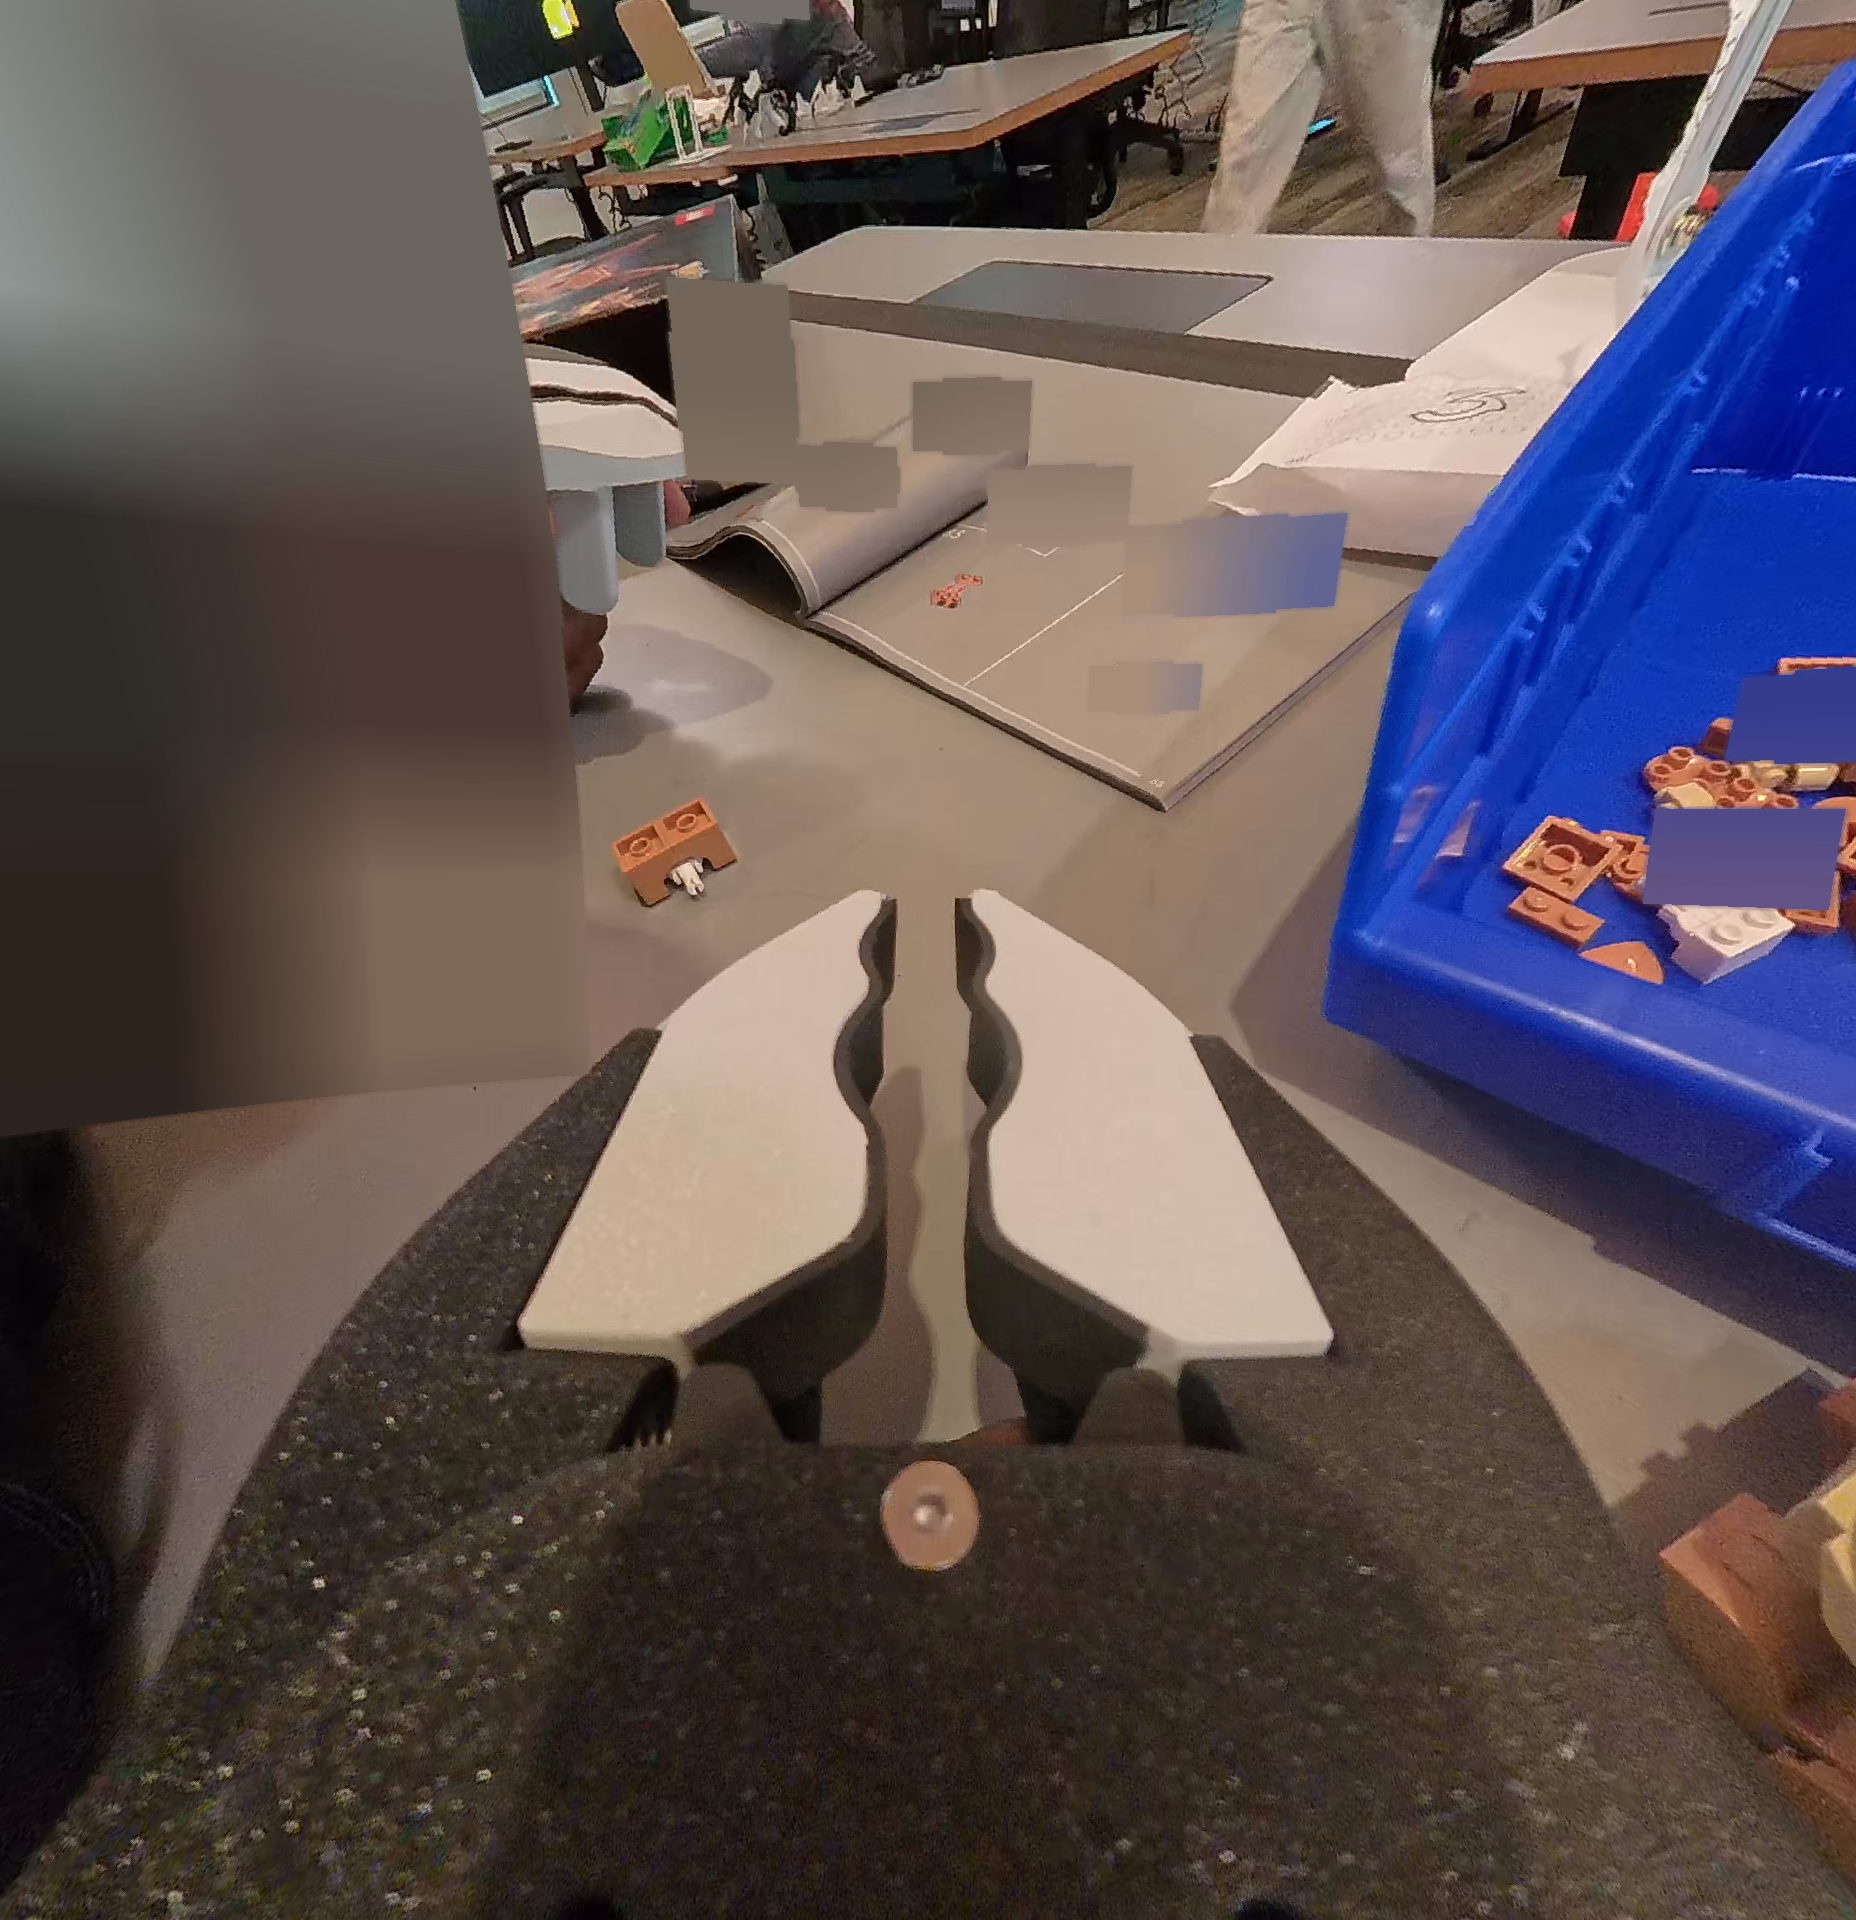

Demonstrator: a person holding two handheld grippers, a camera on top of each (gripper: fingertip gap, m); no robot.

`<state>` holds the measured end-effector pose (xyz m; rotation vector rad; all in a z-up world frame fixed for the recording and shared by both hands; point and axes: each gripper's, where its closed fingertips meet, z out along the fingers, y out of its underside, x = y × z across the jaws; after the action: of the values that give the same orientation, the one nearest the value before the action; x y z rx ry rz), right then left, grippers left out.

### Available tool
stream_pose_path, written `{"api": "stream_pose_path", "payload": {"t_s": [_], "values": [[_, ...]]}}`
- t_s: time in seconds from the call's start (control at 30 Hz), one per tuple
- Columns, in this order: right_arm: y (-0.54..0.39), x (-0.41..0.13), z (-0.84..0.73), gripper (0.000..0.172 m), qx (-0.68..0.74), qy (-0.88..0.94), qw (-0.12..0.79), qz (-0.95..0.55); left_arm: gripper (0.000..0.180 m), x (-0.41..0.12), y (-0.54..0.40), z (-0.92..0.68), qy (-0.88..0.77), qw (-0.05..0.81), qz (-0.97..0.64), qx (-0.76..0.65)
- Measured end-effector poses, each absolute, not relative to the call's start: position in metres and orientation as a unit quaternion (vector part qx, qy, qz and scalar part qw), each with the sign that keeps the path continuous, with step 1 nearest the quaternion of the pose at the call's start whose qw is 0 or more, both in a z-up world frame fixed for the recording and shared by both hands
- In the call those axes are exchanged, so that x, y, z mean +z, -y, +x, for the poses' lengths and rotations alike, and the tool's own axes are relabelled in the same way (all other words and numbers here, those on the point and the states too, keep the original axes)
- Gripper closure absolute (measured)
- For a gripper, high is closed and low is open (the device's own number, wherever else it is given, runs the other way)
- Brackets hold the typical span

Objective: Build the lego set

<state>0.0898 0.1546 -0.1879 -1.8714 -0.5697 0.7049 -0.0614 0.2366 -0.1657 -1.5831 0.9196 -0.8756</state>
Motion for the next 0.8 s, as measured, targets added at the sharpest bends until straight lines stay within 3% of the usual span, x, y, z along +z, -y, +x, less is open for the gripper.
{"api": "stream_pose_path", "payload": {"t_s": [0.8], "values": [[-0.1542,-0.1888,0.0892,0.162,0.289,0.241,0.506,-0.776,0.180,-0.1673,-0.2360,-0.0610,-0.388,0.525,-0.667,-0.358]]}}
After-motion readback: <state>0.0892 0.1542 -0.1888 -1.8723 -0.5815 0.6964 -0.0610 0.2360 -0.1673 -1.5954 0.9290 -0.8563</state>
